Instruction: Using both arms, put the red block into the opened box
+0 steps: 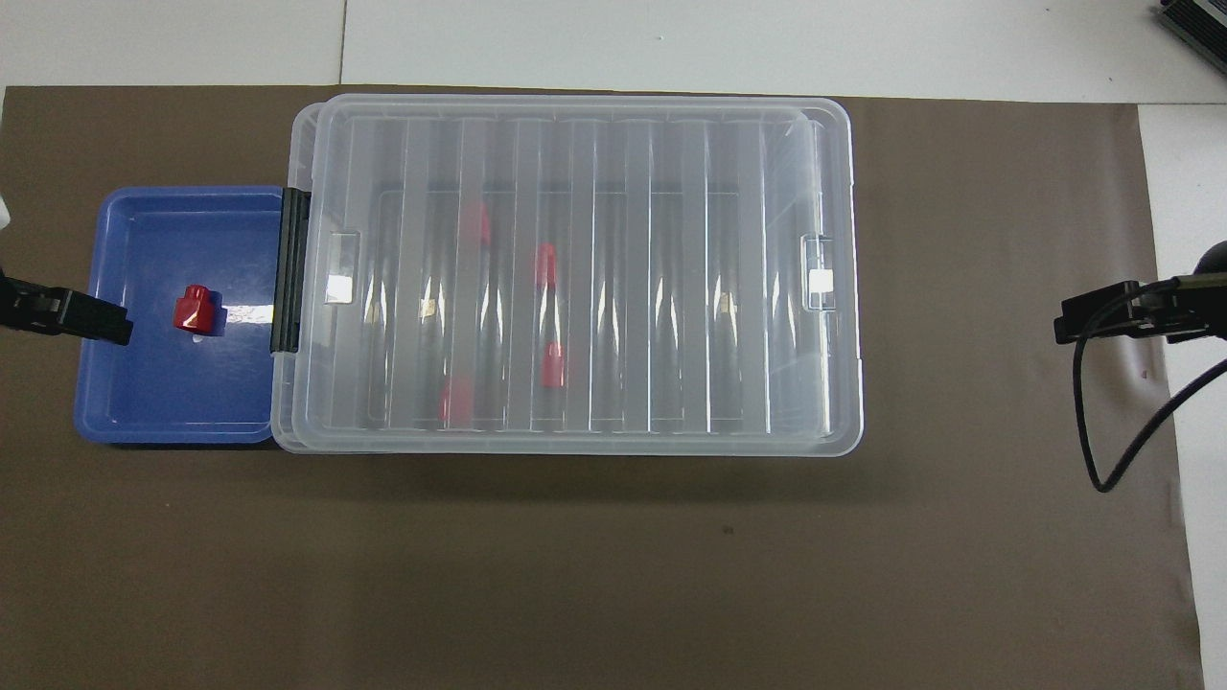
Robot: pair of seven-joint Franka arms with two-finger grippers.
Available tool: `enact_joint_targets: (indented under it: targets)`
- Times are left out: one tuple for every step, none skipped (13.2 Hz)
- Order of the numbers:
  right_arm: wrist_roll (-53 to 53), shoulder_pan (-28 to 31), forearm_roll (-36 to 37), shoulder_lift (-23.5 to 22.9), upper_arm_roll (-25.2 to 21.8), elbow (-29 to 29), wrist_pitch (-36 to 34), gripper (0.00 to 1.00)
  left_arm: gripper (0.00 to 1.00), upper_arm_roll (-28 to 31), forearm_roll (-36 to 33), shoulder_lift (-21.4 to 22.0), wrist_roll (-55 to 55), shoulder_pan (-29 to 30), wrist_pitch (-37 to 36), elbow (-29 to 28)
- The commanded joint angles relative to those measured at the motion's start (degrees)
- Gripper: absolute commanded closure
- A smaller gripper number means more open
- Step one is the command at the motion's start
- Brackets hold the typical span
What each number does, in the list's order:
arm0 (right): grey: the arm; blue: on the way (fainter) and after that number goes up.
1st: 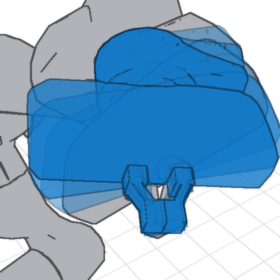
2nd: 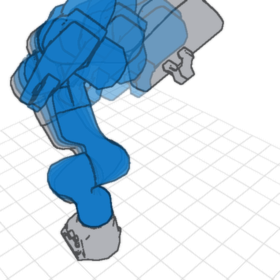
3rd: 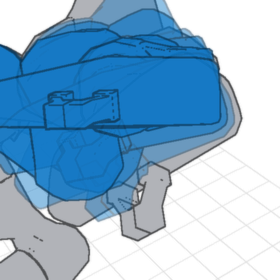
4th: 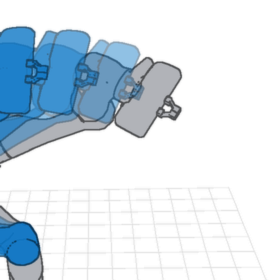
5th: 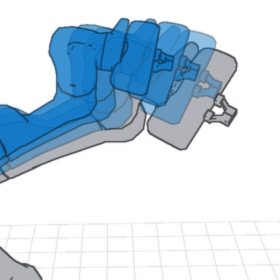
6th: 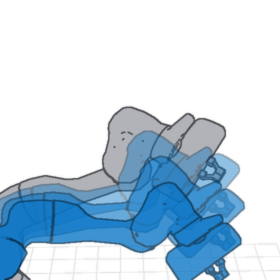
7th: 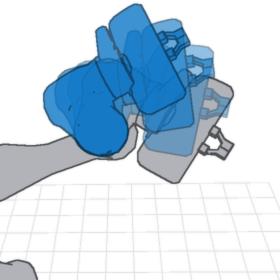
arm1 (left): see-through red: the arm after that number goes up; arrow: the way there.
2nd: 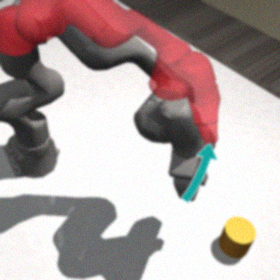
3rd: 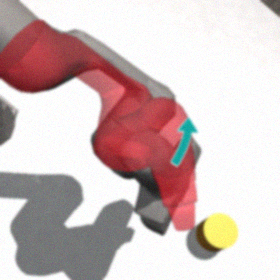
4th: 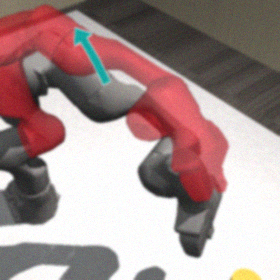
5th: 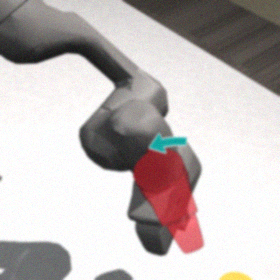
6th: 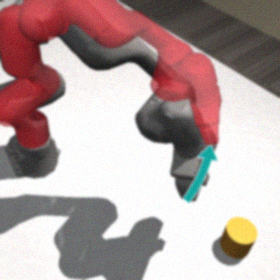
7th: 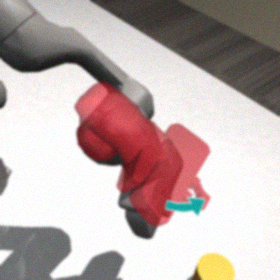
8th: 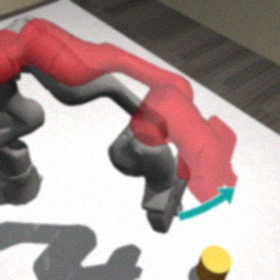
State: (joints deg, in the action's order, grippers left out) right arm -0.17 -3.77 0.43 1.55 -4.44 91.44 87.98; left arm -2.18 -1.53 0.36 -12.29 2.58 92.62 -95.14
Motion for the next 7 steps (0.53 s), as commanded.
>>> enact_joint_targets:
  targets:
    - [0.78, 0.52, 1.50, 0.82, 0.22, 0.14, -0.70, 0.00, 0.00, 0.25, 0.74, 1.75, -0.37, 0.14, 1.33, -2.07]
    - [0.87, 0.52, 1.41, 0.82, 0.22, 0.14, -0.61, 0.00, 0.00, 0.25, 0.74, 1.75, -0.37, 0.14, 1.33, -2.07]
    - [0.78, 0.52, 1.41, 0.82, 0.22, 0.14, -0.53, 0.00, 0.00, 0.25, 0.74, 1.75, -0.37, 0.14, 1.33, -2.07]
    - [0.26, 0.43, 1.15, 0.82, 0.22, 0.57, 0.26, 0.00, 0.00, 0.25, 0.74, 1.75, -0.37, 0.14, 1.33, -2.07]
    - [-1.66, 0.43, 0.28, 0.91, 0.31, 1.19, 2.53, 0.00, 0.00, 0.25, 0.74, 1.75, -0.45, 0.14, 1.33, -2.07]
    - [-3.42, 0.08, 0.01, 0.82, 0.39, 2.85, 5.42, 0.00, 0.00, 0.25, 0.74, 1.75, -0.37, 0.14, 1.33, -2.07]
    - [-3.79, -0.36, -0.08, 0.47, 0.74, 4.78, 9.02, 0.00, 0.00, 0.25, 0.74, 1.75, -0.37, 0.14, 1.33, -2.07]
